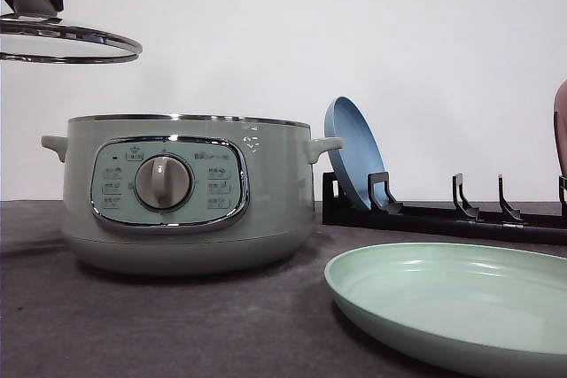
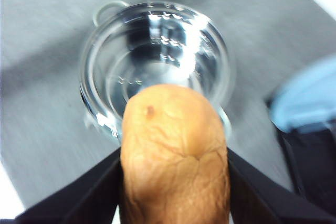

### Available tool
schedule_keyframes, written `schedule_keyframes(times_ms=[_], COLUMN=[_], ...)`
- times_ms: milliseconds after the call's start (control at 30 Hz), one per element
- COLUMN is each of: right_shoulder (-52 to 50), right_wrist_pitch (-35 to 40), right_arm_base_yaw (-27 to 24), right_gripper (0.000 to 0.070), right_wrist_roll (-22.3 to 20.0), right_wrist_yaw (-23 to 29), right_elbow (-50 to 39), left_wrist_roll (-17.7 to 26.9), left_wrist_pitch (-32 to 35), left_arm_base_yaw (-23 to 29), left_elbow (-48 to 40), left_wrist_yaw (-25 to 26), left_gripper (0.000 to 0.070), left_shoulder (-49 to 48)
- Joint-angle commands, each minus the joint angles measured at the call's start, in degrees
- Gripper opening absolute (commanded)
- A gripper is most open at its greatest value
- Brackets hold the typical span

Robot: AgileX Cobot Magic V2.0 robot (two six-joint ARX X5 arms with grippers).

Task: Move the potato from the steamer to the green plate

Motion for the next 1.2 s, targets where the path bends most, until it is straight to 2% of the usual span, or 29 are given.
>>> schedule_keyframes(times_ms=[0,233,367,567,833,1000,1167], right_shoulder=[-2.51,-16.32,-21.65,-25.69,-24.59,-24.15,-24.13], right_wrist_pitch=[-2.71,-2.42,1.27,13.12,30.83,40.83,46.18], right_arm_base_yaw=[0.17,-0.14,-0.14,-0.11,-0.10,-0.14,-0.14], right_gripper=[0.0279,0.0279,0.0279,0.0279,0.0279,0.0279,0.0279], right_wrist_roll=[1.62,6.67,9.96,14.97,18.62,20.21,21.17], right_wrist_yaw=[0.92,2.08,3.89,3.59,3.65,3.42,2.05], right_elbow=[-3.27,-22.05,-33.41,-50.41,-69.12,-77.45,-82.04], left_wrist_roll=[0.28,0.27,0.27,0.27,0.27,0.27,0.27], left_wrist_pitch=[1.73,1.73,1.73,1.73,1.71,1.73,1.73], left_arm_base_yaw=[0.01,0.00,0.00,0.01,0.02,0.02,0.02], left_elbow=[2.56,2.56,2.56,2.56,2.56,2.56,2.56], left_wrist_yaw=[0.02,0.02,0.02,0.02,0.02,0.02,0.02], left_gripper=[0.0000,0.0000,0.0000,0.0000,0.0000,0.0000,0.0000], left_shoulder=[-0.24,-0.24,-0.24,-0.24,-0.24,-0.24,-0.24])
